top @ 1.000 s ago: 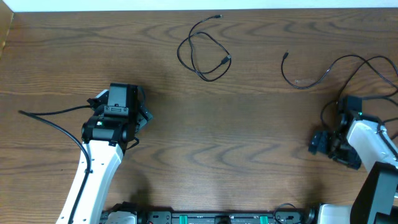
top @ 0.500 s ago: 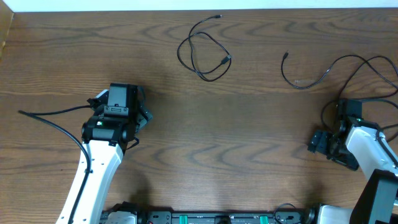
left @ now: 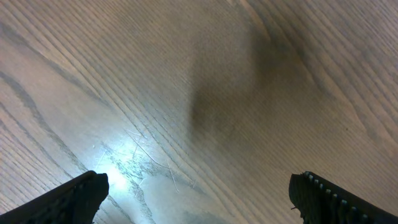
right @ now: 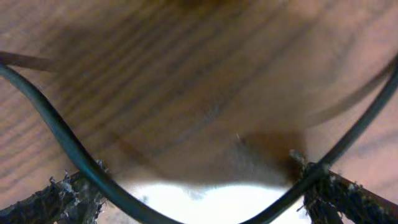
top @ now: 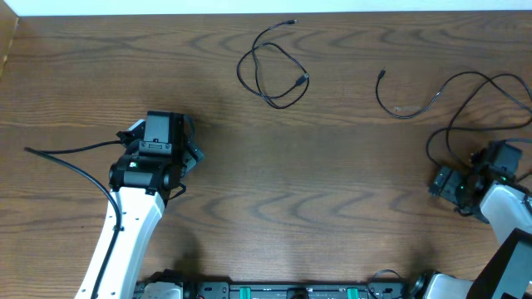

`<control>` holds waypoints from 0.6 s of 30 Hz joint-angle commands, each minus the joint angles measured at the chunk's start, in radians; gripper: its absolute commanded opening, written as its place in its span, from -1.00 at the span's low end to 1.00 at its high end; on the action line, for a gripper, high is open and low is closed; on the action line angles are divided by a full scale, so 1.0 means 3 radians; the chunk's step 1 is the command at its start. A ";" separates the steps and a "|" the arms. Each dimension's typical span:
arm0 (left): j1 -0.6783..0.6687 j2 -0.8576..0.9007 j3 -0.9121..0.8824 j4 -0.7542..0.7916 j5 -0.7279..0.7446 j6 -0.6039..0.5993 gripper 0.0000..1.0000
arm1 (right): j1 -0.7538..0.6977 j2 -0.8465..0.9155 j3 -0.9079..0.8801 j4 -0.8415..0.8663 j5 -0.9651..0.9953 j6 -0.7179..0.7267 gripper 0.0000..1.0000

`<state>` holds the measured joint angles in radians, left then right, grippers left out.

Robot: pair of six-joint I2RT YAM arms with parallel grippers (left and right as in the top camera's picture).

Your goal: Untangle cables

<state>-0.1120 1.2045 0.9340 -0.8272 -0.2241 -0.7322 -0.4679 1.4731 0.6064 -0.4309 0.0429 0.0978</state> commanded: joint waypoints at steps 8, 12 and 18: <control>0.0014 0.0013 0.0062 -0.0008 -0.0080 0.0022 0.96 | -0.0075 0.0220 -0.0326 0.0275 0.0057 -0.0319 0.99; 0.0014 0.0013 0.0062 -0.0008 -0.0080 0.0020 0.96 | -0.0075 0.0240 -0.0326 0.0629 -0.0099 -0.0319 0.99; 0.0014 0.0013 0.0062 -0.0008 -0.0080 0.0022 0.96 | -0.0074 0.0443 -0.0318 0.1082 -0.0460 -0.0256 0.98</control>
<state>-0.1120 1.2045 0.9340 -0.8272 -0.2241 -0.7322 -0.4870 1.5219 0.5598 -0.1062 -0.0105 0.0151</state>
